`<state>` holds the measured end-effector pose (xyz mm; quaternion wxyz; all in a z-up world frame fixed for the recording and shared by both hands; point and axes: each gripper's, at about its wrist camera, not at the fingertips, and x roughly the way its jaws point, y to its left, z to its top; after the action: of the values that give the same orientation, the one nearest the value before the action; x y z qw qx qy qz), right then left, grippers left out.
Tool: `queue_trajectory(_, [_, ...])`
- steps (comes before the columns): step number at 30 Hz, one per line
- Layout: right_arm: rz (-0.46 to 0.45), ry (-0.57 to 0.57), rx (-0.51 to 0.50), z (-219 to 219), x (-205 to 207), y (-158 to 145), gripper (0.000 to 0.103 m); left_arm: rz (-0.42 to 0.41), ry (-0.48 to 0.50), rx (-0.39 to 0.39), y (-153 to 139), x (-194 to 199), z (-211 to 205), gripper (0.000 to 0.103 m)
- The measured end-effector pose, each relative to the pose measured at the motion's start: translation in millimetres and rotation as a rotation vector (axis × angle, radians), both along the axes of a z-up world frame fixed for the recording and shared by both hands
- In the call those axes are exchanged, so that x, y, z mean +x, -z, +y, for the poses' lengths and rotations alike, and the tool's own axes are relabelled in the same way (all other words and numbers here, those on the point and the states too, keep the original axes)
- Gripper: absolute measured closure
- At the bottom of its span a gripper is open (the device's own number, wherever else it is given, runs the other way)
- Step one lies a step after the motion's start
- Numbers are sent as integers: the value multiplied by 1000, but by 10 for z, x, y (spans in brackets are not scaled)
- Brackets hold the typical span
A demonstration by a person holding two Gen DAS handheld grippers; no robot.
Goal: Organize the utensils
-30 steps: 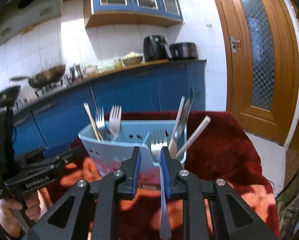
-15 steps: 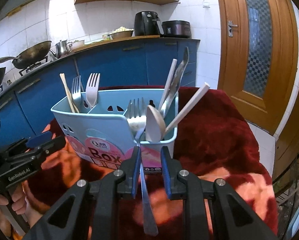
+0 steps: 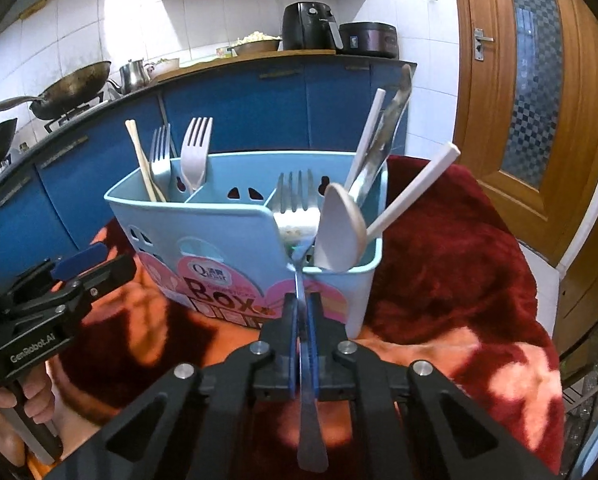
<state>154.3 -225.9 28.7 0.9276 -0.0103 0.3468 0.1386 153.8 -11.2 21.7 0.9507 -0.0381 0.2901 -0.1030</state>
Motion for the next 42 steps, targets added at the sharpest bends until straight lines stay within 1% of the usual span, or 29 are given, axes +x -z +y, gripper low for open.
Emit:
queue_trajectory(4, [-21,0,44,-50,-74,-22,98,1,0,-5,-3,12,7,45])
queue_trajectory(6, [-41,1,81,-101,-132,-56,98,2,0,-5,-2,11,7,45])
queue_trajectory(8, [-72,2,119,-149,-197,-103,98,2,1,-3,1,16,9,45])
queue_trajectory(12, [-139,12,159,-194,-302,-236,98,1,4,-1,2,18,2,45])
queue_trajectory(16, [-221,31,191,-216,-359,-451,98,2,3,-1,4,19,-1,45])
queue_trajectory(22, [-331,53,243,-244,-272,-789,98,5,3,0,12,13,-6,45])
queue_trajectory(26, [-375,74,264,-210,-129,-902,98,7,1,-1,16,12,-13,45])
queue_trajectory(32, [-439,100,277,-131,109,-924,98,5,3,-2,17,17,-10,45])
queue_trajectory(35, [-459,117,249,-79,246,-850,98,0,3,-3,13,17,-7,45])
queue_trajectory(40, [-403,116,213,3,459,-626,97,-10,4,-9,-13,-13,-10,45])
queue_trajectory(41, [-388,117,212,-5,458,-595,92,-9,3,-11,-18,-17,-7,45])
queue_trajectory(42, [-382,119,220,-22,439,-573,91,-10,2,-14,-26,-22,-1,45])
